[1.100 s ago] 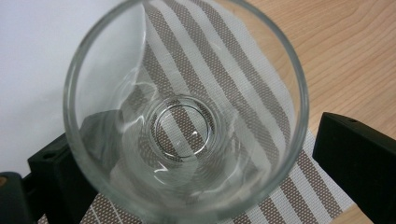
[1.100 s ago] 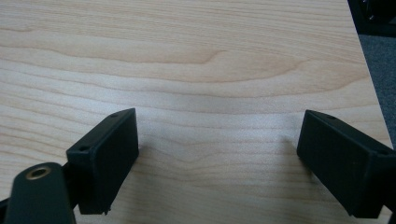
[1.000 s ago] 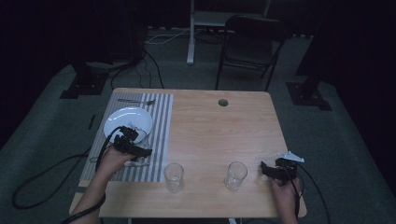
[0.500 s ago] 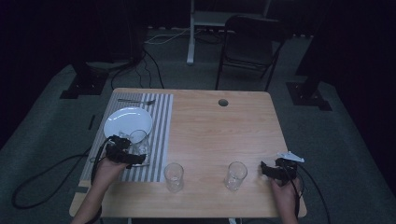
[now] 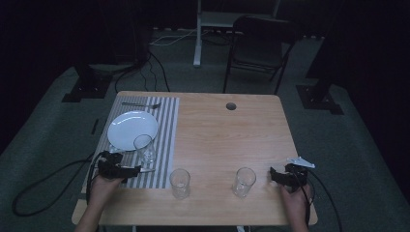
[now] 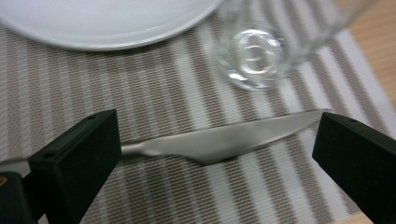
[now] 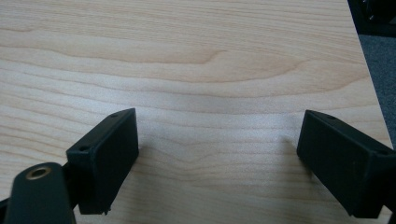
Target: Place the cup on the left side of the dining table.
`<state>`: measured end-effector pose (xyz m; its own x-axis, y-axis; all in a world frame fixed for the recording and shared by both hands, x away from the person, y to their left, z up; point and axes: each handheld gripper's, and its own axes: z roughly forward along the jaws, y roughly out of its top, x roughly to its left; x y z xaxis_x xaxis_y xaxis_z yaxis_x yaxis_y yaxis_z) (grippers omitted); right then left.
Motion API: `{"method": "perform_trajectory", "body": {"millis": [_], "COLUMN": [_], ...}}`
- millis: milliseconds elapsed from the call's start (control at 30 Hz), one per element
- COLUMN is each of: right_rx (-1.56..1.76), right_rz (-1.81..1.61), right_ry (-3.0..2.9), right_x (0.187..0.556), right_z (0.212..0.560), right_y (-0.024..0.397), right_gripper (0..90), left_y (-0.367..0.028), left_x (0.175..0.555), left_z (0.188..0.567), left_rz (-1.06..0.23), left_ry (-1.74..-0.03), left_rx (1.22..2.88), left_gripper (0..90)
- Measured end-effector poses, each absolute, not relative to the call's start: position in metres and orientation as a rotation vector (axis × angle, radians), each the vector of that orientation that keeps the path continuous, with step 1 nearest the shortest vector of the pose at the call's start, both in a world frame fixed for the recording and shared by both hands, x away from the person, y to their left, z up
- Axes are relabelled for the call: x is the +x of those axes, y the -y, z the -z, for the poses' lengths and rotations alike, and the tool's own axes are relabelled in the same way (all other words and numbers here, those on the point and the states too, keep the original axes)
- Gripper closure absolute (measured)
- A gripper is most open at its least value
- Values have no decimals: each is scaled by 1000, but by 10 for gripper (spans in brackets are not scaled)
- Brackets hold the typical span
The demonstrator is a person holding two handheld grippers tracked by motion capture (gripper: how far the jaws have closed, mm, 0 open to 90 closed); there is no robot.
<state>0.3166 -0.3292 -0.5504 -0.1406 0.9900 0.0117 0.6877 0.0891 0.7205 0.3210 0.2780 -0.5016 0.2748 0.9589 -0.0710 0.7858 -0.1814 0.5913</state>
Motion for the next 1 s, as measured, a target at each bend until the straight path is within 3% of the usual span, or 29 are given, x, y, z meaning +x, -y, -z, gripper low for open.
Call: {"method": "perform_trajectory", "body": {"millis": [600,833,1000], "right_rx": [1645,1644,1645], "right_rz": [-814,-814,-815], "right_ry": [-1885,-1885,-1885], "right_x": [317,317,317], "right_z": [550,550,550], "right_y": [329,329,329], "right_gripper": [123,123,123], "left_y": [-303,-308,-310], "left_x": [288,283,275], "left_z": [528,538,540], "left_rz": [-566,-553,-613], "left_ry": [-1719,-1694,-1671], "left_rx": [1858,1880,1899], "left_gripper": [18,17,17]}}
